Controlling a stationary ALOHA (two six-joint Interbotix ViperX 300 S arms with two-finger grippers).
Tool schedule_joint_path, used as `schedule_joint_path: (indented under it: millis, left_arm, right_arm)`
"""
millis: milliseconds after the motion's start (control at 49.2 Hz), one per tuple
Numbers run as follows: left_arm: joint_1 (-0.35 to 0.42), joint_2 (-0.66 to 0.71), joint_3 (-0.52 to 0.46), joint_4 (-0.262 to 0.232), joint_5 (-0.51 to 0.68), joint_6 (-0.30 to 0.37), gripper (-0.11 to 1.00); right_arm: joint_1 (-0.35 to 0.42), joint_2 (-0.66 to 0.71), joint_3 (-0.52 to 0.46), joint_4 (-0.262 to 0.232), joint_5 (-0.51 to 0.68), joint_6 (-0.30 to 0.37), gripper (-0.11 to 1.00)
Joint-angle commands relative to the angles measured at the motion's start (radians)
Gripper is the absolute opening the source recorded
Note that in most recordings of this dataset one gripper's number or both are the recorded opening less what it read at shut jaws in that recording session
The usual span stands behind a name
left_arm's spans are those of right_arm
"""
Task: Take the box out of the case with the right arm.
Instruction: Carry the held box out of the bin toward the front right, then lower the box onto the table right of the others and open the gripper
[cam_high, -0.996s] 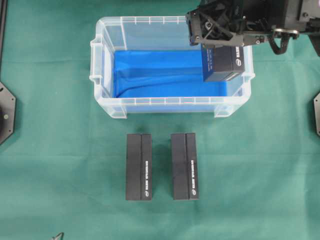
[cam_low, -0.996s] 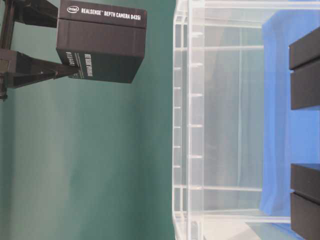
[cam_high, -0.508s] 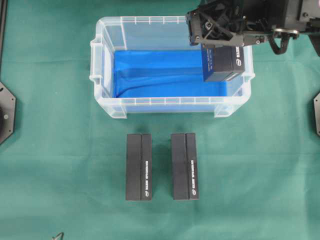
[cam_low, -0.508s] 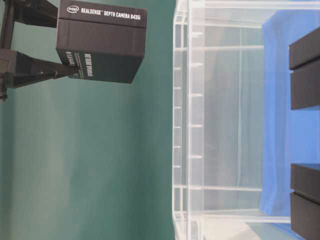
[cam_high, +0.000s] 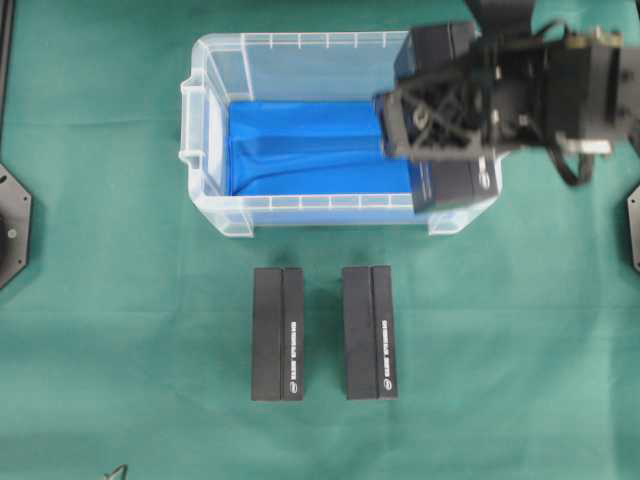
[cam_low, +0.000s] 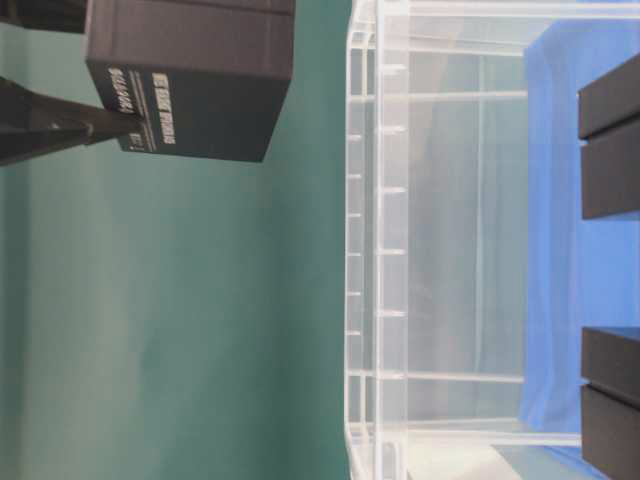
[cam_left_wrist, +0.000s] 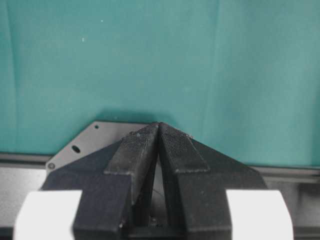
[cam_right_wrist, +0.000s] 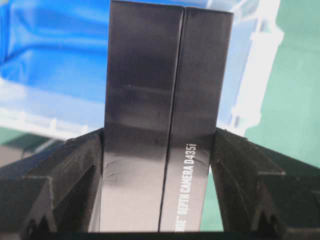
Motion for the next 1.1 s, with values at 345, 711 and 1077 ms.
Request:
schedule_joint_path:
  millis: [345,711,1077]
  left_arm:
    - [-0.003,-0.005,-0.009,0.003,-0.003,0.002,0.02]
    - [-0.003,-0.020,-0.008,0.003,0.003,0.002,0.02]
    - [0.002,-0.017,-0.008,0.003,0.003,0.000,0.02]
  right_arm:
    - [0.250,-0.023,-0.029,0.023,0.060,0.210,0.67]
    - [0.400,-0.009,-0.044,0.028,0.075,0.388,0.67]
    - [0.400,-0.009,-0.044,0.034,0.104,0.387,0.67]
